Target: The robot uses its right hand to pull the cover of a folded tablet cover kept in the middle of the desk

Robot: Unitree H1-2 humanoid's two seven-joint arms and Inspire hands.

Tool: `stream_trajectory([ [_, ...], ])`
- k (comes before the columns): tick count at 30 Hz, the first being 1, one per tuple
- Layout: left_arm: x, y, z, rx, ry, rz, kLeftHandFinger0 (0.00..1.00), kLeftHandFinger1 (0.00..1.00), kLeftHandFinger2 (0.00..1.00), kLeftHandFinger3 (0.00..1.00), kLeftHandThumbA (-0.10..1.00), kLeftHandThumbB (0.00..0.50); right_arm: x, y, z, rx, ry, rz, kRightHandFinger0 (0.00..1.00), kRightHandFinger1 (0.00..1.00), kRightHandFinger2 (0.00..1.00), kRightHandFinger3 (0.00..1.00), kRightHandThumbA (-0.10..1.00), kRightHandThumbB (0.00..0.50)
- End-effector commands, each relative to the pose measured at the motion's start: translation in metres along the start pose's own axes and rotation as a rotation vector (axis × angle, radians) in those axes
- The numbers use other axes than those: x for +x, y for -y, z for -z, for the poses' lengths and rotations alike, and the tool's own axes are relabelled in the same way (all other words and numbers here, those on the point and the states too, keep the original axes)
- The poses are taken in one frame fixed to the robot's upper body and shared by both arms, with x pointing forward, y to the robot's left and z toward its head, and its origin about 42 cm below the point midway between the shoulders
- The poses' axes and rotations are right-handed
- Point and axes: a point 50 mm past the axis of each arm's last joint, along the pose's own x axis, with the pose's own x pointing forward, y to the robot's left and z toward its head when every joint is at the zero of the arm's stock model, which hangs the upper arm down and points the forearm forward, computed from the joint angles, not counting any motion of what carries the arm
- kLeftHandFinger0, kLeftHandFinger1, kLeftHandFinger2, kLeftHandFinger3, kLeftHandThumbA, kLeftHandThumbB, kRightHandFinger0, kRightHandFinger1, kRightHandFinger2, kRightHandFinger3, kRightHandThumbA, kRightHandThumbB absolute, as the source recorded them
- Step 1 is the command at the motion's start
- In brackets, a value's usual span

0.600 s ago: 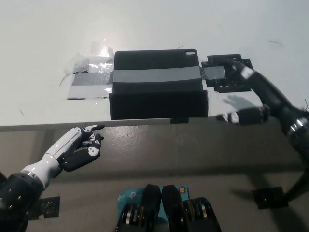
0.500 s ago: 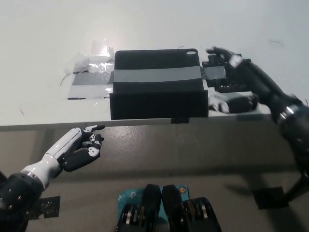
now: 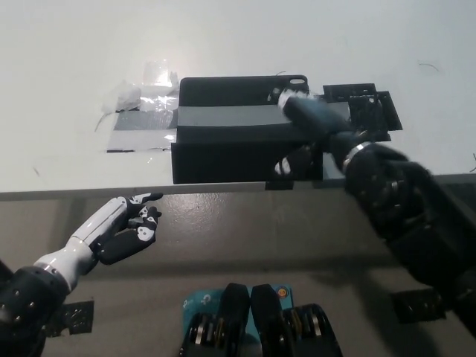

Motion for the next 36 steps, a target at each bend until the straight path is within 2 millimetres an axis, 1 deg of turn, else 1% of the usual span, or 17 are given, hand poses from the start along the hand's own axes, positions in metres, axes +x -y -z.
stream_trajectory([
  [1, 0.001, -0.001, -0.008, 0.003, 0.016, 0.009, 0.77, 0.84, 0.98, 1.00, 1.00, 0.163, 0.017, 0.018, -0.018, -0.126, 0.074, 0.044, 1.00, 1.00, 1.00, 1.00, 1.00, 0.500],
  [6, 0.000, -0.003, -0.009, 0.009, 0.015, 0.012, 0.78, 0.84, 0.98, 1.00, 1.00, 0.157, 0.033, -0.008, -0.006, -0.198, 0.030, -0.014, 1.00, 1.00, 1.00, 1.00, 1.00, 0.500],
  [8, 0.000, -0.003, -0.009, 0.006, 0.019, 0.011, 0.78, 0.84, 0.98, 1.00, 1.00, 0.157, 0.035, -0.013, -0.005, -0.205, 0.016, -0.024, 1.00, 1.00, 1.00, 1.00, 1.00, 0.500],
  [10, 0.000, -0.004, -0.012, 0.018, 0.027, 0.009, 0.78, 0.84, 0.98, 1.00, 1.00, 0.130, 0.037, -0.021, -0.003, -0.198, 0.009, -0.020, 1.00, 1.00, 1.00, 1.00, 1.00, 0.500],
  [14, -0.001, -0.004, -0.014, 0.020, 0.032, 0.006, 0.78, 0.85, 0.99, 1.00, 1.00, 0.121, 0.039, -0.034, 0.001, -0.192, -0.013, -0.003, 1.00, 1.00, 1.00, 1.00, 1.00, 0.500],
  [17, -0.002, -0.005, -0.014, 0.023, 0.032, 0.002, 0.79, 0.86, 1.00, 1.00, 1.00, 0.121, 0.038, -0.036, 0.003, -0.177, -0.025, 0.025, 1.00, 1.00, 1.00, 1.00, 1.00, 0.500],
  [18, -0.002, -0.005, -0.014, 0.026, 0.032, 0.006, 0.79, 0.86, 1.00, 1.00, 1.00, 0.115, 0.036, -0.036, 0.002, -0.156, -0.020, 0.043, 1.00, 1.00, 1.00, 0.94, 1.00, 0.462],
  [21, -0.002, -0.005, -0.014, 0.022, 0.032, 0.009, 0.78, 0.85, 1.00, 1.00, 1.00, 0.117, 0.027, -0.034, -0.002, -0.106, -0.017, 0.066, 1.00, 1.00, 0.98, 0.76, 1.00, 0.427],
  [23, -0.002, -0.011, -0.015, 0.030, 0.034, 0.003, 0.78, 0.85, 1.00, 1.00, 1.00, 0.115, 0.025, -0.030, -0.010, -0.086, 0.002, 0.077, 1.00, 1.00, 0.91, 0.69, 1.00, 0.417],
  [24, -0.003, -0.011, -0.017, 0.038, 0.038, 0.005, 0.78, 0.86, 1.00, 1.00, 1.00, 0.114, 0.021, -0.030, -0.013, -0.088, 0.022, 0.082, 0.98, 0.95, 0.86, 0.65, 1.00, 0.411],
  [25, -0.003, -0.010, -0.018, 0.039, 0.044, 0.004, 0.78, 0.85, 0.99, 1.00, 1.00, 0.097, 0.013, -0.034, -0.017, -0.069, 0.055, 0.082, 0.92, 0.89, 0.80, 0.61, 1.00, 0.408],
  [26, -0.004, -0.010, -0.019, 0.038, 0.047, 0.000, 0.79, 0.86, 1.00, 1.00, 1.00, 0.099, 0.009, -0.036, -0.021, -0.058, 0.069, 0.084, 0.87, 0.85, 0.77, 0.58, 1.00, 0.413],
  [29, -0.004, -0.009, -0.020, 0.030, 0.054, 0.000, 0.80, 0.86, 0.99, 1.00, 1.00, 0.084, -0.003, -0.040, -0.027, -0.034, 0.094, 0.053, 0.88, 0.87, 0.76, 0.59, 1.00, 0.403],
  [31, -0.004, -0.009, -0.020, 0.042, 0.050, 0.001, 0.80, 0.86, 1.00, 1.00, 1.00, 0.081, -0.010, -0.045, -0.029, -0.023, 0.117, 0.036, 0.83, 0.87, 0.75, 0.64, 1.00, 0.407],
  [32, -0.004, -0.009, -0.020, 0.042, 0.049, -0.001, 0.80, 0.86, 1.00, 1.00, 1.00, 0.089, -0.016, -0.048, -0.032, -0.025, 0.118, 0.024, 0.84, 0.89, 0.75, 0.68, 1.00, 0.386],
  [33, -0.004, -0.009, -0.019, 0.042, 0.049, -0.001, 0.80, 0.86, 1.00, 1.00, 1.00, 0.089, -0.016, -0.048, -0.032, -0.025, 0.117, 0.022, 0.82, 0.85, 0.70, 0.68, 1.00, 0.383],
  [36, -0.004, -0.010, -0.019, 0.038, 0.048, 0.002, 0.80, 0.86, 1.00, 1.00, 1.00, 0.075, -0.028, -0.055, -0.034, -0.003, 0.119, -0.001, 0.79, 0.84, 0.68, 0.72, 0.99, 0.377],
])
